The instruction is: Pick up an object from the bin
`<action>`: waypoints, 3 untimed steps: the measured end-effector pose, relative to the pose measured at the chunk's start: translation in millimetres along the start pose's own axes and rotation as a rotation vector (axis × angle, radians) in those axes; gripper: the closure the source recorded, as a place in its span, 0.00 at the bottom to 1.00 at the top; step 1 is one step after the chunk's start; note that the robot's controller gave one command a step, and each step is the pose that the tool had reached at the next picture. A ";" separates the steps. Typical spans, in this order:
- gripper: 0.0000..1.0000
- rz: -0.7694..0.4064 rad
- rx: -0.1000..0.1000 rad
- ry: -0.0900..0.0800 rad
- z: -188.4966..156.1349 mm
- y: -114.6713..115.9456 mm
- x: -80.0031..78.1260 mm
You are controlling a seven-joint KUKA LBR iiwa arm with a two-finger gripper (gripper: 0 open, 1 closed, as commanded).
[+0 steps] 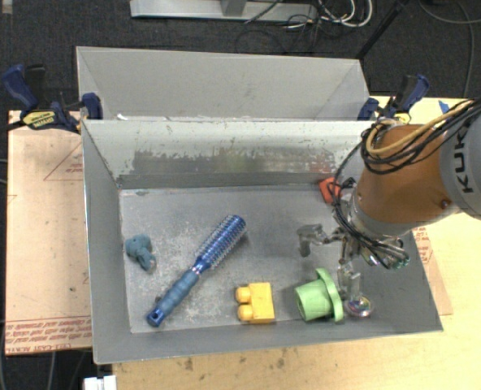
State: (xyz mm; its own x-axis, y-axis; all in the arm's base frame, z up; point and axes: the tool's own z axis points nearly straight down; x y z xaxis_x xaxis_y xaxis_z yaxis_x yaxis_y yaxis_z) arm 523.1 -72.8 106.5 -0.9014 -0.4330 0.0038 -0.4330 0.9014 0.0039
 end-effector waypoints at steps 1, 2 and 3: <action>0.00 -0.243 0.010 -0.015 25.9 24.0 29.0; 1.00 -0.246 0.012 -0.016 24.6 23.9 28.3; 1.00 -0.289 0.012 -0.014 -126.9 -14.2 -6.6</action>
Offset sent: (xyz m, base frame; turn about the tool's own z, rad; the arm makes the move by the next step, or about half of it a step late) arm -0.0408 0.0081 -0.0275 -0.2448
